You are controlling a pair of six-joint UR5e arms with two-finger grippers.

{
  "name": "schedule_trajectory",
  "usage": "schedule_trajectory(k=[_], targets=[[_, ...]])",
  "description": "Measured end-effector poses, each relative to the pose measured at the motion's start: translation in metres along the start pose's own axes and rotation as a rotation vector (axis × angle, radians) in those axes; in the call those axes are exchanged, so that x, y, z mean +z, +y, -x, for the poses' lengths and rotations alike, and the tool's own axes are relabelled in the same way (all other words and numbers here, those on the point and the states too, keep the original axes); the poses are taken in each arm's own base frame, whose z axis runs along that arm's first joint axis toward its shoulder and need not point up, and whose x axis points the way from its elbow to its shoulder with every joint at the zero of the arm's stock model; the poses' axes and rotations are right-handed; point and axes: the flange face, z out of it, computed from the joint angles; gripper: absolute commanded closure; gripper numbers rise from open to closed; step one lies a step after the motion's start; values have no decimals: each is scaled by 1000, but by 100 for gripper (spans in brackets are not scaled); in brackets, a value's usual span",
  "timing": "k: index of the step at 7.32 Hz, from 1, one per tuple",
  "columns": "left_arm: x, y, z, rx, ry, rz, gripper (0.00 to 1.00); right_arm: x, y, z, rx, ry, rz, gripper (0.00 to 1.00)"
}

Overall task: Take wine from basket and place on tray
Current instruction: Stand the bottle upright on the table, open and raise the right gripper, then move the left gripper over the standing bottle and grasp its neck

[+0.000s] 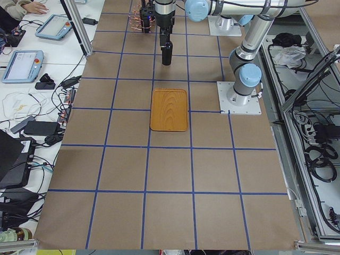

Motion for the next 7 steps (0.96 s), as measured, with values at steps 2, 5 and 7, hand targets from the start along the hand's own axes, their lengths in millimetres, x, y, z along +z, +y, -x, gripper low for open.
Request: schedule_trajectory(k=[2,5,7], targets=[[2,0,-2,5,1,10,0,-29,-41,-29,-74,-28,-37,0],[5,-5,-27,20,31,-6,0,-87,-132,-145,-303,-2,-67,0],[8,-4,-84,71,47,-39,0,-117,-167,-222,-371,17,-63,0]])
